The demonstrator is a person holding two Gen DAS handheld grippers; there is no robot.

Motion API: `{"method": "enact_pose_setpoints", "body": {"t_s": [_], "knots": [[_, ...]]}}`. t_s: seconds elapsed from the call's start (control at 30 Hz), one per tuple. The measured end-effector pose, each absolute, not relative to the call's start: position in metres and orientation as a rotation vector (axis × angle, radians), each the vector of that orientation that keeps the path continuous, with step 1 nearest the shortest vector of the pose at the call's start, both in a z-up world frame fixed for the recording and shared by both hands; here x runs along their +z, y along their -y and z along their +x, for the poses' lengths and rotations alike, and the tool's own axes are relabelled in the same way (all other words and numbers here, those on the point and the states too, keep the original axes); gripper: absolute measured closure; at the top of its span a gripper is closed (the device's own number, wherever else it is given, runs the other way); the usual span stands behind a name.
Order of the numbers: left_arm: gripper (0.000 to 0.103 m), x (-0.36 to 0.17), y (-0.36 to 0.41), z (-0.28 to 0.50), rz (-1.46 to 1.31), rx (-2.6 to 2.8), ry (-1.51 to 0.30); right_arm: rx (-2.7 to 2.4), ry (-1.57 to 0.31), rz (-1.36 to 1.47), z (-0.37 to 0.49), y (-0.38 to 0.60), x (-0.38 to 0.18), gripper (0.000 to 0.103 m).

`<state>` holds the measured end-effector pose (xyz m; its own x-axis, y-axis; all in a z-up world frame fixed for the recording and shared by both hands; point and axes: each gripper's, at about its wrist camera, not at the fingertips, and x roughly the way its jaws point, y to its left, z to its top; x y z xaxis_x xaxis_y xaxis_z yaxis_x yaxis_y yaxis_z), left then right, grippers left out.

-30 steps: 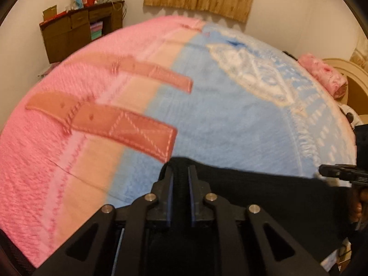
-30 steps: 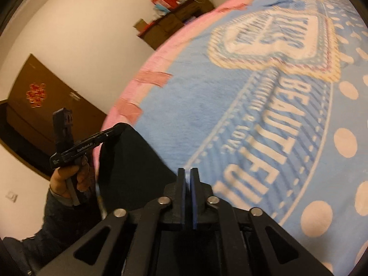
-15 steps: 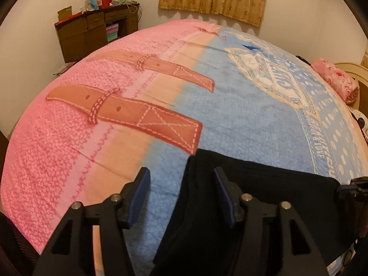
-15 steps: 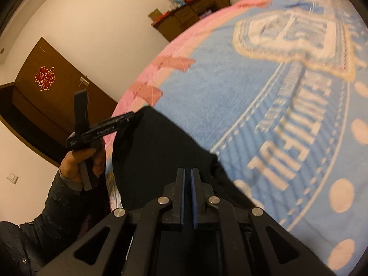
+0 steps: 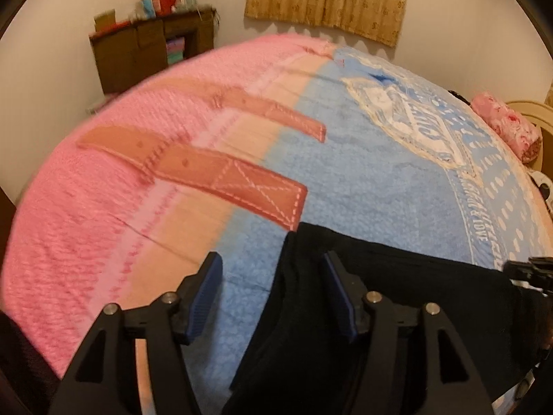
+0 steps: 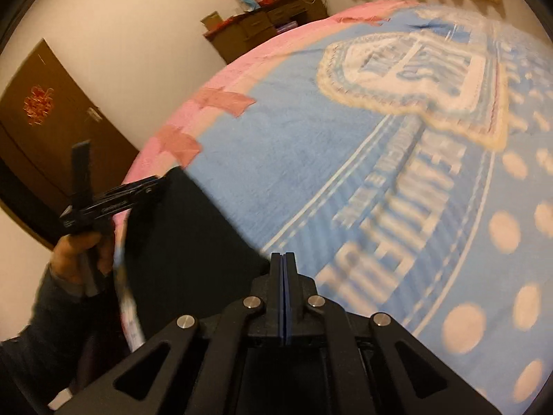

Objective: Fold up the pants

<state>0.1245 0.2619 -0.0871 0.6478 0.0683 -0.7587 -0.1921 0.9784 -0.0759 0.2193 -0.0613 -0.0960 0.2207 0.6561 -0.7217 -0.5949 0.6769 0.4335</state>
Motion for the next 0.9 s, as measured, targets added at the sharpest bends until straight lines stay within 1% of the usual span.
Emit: {"method": "enact_pose_setpoints", "body": {"t_s": [0.07, 0.17, 0.2, 0.23, 0.27, 0.3, 0.33, 0.47, 0.7, 0.8, 0.9], "knots": [[0.039, -0.071, -0.254, 0.112, -0.124, 0.159, -0.795, 0.878, -1.009, 0.099, 0.205, 0.075, -0.090, 0.102], [0.031, -0.049, -0.237, 0.096, -0.073, 0.149, -0.719, 0.829, -0.941, 0.097, 0.176, 0.109, -0.081, 0.098], [0.027, -0.043, -0.230, 0.091, -0.054, 0.144, -0.695, 0.796, -0.921, 0.105, 0.163, 0.127, -0.079, 0.091], [0.025, -0.038, -0.222, 0.086, -0.036, 0.135, -0.678, 0.779, -0.908, 0.121, 0.154, 0.141, -0.078, 0.079], [0.023, -0.034, -0.213, 0.081, -0.014, 0.131, -0.663, 0.756, -0.891, 0.154, 0.141, 0.162, -0.078, 0.070], [0.022, -0.030, -0.202, 0.077, 0.002, 0.119, -0.650, 0.731, -0.878, 0.183, 0.130, 0.181, -0.078, 0.054], [0.022, -0.027, -0.194, 0.075, 0.009, 0.096, -0.645, 0.685, -0.859, 0.221, 0.113, 0.210, -0.079, 0.049], [0.021, -0.025, -0.144, 0.073, 0.037, -0.057, -0.666, 0.487, -0.821, 0.289, 0.058, 0.306, -0.081, 0.049], [0.021, -0.055, 0.001, 0.076, 0.187, -0.377, -0.741, 0.006, -0.739, 0.453, -0.025, 0.515, -0.065, 0.049], [0.021, -0.064, 0.047, 0.079, 0.206, -0.442, -0.759, -0.081, -0.739, 0.521, -0.038, 0.568, -0.072, 0.049], [0.021, -0.072, 0.071, 0.081, 0.205, -0.475, -0.788, -0.053, -0.763, 0.589, -0.038, 0.590, -0.088, 0.049]]}}
